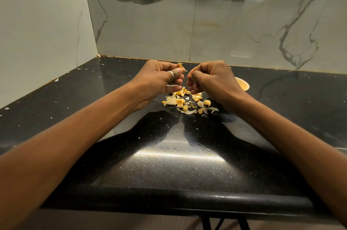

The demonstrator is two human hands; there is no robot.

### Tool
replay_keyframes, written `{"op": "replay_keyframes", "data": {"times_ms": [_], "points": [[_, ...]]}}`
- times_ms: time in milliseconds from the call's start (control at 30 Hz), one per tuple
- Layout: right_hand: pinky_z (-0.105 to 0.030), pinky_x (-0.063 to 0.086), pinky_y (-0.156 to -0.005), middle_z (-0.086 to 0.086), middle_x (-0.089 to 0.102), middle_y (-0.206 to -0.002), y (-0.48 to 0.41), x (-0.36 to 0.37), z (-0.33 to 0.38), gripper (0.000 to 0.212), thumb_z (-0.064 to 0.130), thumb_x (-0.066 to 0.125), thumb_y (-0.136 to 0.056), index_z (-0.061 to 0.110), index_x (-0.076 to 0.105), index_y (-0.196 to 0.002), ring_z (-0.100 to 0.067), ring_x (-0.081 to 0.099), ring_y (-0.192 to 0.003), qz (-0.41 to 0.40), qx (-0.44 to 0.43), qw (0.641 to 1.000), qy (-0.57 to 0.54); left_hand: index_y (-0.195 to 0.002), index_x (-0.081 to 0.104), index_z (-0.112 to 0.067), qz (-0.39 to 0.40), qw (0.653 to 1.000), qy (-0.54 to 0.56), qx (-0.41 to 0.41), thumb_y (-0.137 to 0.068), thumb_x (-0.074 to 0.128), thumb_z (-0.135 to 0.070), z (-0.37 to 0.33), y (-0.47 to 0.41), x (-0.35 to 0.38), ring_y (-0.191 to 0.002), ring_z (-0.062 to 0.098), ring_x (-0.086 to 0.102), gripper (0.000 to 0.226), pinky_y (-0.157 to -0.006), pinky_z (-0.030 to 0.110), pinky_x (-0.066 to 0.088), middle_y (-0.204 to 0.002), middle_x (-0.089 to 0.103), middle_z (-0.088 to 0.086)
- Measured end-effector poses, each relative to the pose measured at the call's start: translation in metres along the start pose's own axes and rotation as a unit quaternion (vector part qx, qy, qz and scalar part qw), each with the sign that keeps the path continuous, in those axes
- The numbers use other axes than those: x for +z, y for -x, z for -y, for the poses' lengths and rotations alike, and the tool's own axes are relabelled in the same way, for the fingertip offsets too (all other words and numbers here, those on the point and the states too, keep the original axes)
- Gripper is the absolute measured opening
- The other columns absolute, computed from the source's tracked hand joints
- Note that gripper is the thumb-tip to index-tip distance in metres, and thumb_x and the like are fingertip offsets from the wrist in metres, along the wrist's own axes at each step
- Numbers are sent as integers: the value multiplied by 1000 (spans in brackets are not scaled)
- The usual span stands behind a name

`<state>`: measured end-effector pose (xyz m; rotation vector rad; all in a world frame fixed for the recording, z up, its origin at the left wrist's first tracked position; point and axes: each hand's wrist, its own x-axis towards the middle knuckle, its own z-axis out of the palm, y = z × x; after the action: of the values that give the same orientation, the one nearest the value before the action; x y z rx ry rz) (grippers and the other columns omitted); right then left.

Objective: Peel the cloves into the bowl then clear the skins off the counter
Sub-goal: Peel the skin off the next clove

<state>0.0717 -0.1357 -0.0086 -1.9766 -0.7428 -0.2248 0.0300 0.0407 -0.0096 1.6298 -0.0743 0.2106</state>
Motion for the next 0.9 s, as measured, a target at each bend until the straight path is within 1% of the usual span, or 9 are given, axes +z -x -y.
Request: {"op": "replay_keyframes", "data": {"times_ms": [200, 300, 400, 500, 600, 733, 833, 900], "points": [[-25, 57, -60, -9, 72, -76, 0, 0, 1, 20, 14, 59, -99, 5, 71, -87, -19, 72, -65, -20, -6, 1000, -10, -106, 70, -7, 8, 1000, -9, 11, -96, 62, -7, -1, 3, 3, -74, 7, 68, 13, -69, 25, 60, -87, 70, 6], [-23, 55, -59, -11, 72, -77, 0, 1, 2, 22, 21, 60, -100, 6, 71, -89, -19, 71, -67, -10, -6, 1000, -5, -113, 69, -5, 21, 1000, -18, 15, -96, 62, -7, 0, 4, 3, -75, 6, 68, 19, -67, 23, 60, -91, 70, 7], [-22, 55, -59, -10, 72, -77, 0, 1, 2, 15, 19, 62, -98, 10, 70, -88, -19, 71, -69, -8, -16, 1000, 13, -117, 68, -3, 32, 999, -27, 19, -96, 61, -7, 0, 4, 4, -75, 5, 68, 22, -66, 23, 59, -97, 70, 9], [-22, 54, -60, -8, 71, -75, -1, 0, 0, 16, 14, 61, -99, 6, 70, -88, -16, 69, -66, -9, -23, 999, 29, -115, 69, -3, 21, 999, -20, 22, -96, 62, -8, 1, 3, 5, -74, 5, 67, 21, -67, 24, 59, -92, 70, 8], [-24, 56, -60, -9, 72, -76, -1, 0, -1, 16, 12, 60, -98, 3, 71, -88, -19, 70, -67, -7, -27, 999, 45, -110, 70, -4, -4, 1000, -1, 17, -98, 60, -9, 0, 0, 2, -74, 6, 66, 16, -69, 27, 60, -87, 68, 5], [-25, 58, -59, -8, 73, -77, 0, -1, 0, 16, 9, 60, -96, 9, 74, -89, -19, 72, -69, -10, -44, 997, 59, -108, 71, -6, -8, 1000, -7, 11, -98, 61, -11, -1, 1, 2, -75, 8, 65, 15, -68, 27, 61, -87, 67, 6], [-33, 63, -64, -5, 75, -79, 0, -2, 0, 16, 6, 63, -91, 16, 76, -91, -17, 73, -71, -19, -63, 995, 79, -108, 70, -8, 1, 1000, -20, 13, -98, 61, -11, -1, 3, 5, -73, 7, 65, 14, -65, 26, 60, -87, 67, 5], [-34, 62, -67, 0, 75, -78, 0, -2, -1, 15, 7, 68, -87, 18, 78, -91, -12, 72, -70, -33, -86, 990, 105, -112, 69, -7, 4, 999, -30, 17, -97, 62, -10, -1, 3, 5, -72, 5, 66, 17, -64, 26, 60, -88, 69, 5]]}}
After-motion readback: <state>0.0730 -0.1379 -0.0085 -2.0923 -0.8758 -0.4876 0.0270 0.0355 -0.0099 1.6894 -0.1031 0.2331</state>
